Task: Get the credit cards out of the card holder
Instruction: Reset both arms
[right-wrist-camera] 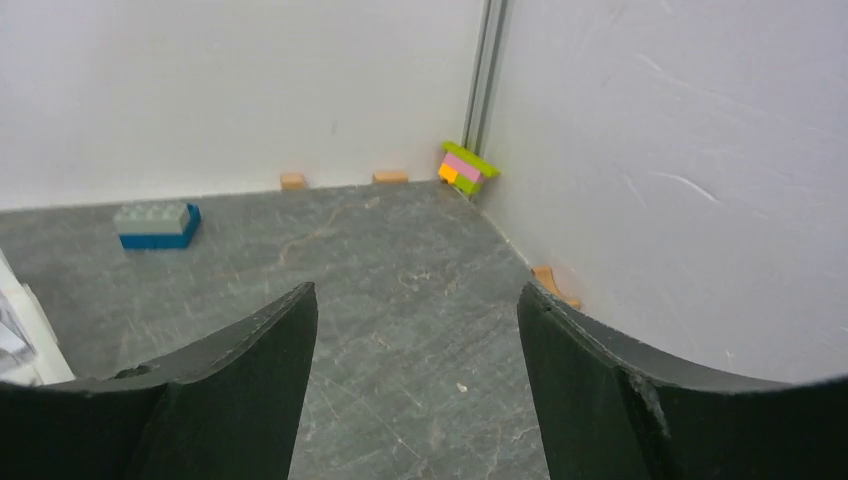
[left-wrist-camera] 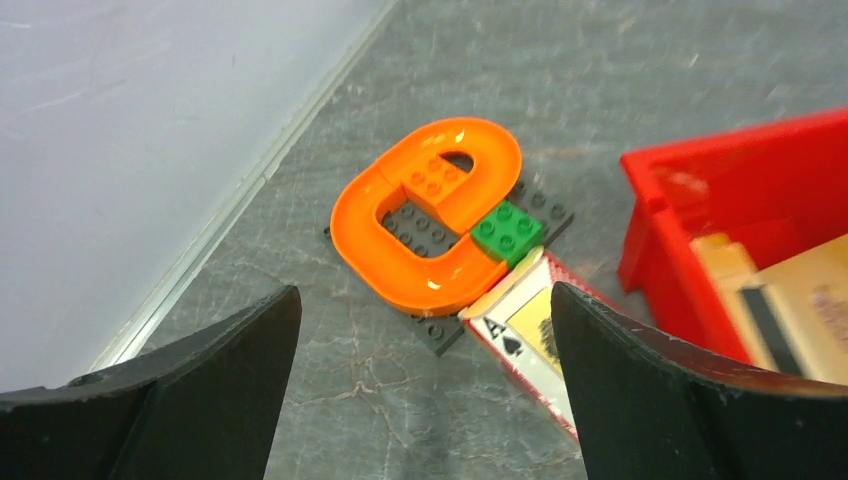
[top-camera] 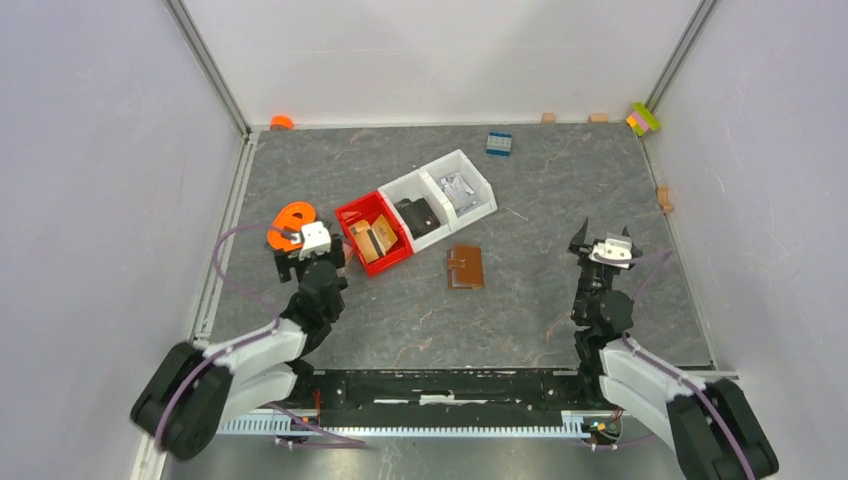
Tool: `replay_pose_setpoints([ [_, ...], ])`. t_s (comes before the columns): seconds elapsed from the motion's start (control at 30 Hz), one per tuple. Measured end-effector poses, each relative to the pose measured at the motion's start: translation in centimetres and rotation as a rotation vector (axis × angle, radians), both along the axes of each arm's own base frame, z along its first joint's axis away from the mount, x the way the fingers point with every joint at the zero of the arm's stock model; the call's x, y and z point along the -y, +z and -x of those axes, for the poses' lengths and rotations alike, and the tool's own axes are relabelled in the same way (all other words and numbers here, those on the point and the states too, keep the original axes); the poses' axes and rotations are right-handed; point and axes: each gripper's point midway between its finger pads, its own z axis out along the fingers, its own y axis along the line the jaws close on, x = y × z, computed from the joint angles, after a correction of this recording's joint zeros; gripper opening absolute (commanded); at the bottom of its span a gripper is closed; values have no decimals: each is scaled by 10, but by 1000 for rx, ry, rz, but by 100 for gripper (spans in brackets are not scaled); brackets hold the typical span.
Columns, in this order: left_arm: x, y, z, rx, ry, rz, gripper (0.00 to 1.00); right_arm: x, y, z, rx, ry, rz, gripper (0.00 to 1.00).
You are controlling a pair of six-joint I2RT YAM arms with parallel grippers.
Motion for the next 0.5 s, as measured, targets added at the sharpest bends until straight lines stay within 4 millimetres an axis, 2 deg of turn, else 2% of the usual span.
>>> replay_pose_setpoints([
  [0.17, -10, -34, -7, -118, 37, -89, 100, 3, -20, -17, -53, 2, 38, 75],
  [0.33, -19, -30, -11, -94, 49, -66, 99, 0, -56, -30, -167, 20, 95, 77],
  [0.43, -22, -29, -14, -85, 56, -59, 98, 3, -95, -34, -302, 7, 128, 81],
  [0.47, -22, -30, -15, -88, 53, -59, 98, 4, -107, -33, -346, 5, 142, 96],
  [0.5, -22, -31, -15, -93, 50, -60, 97, 4, -114, -33, -372, 6, 150, 98],
])
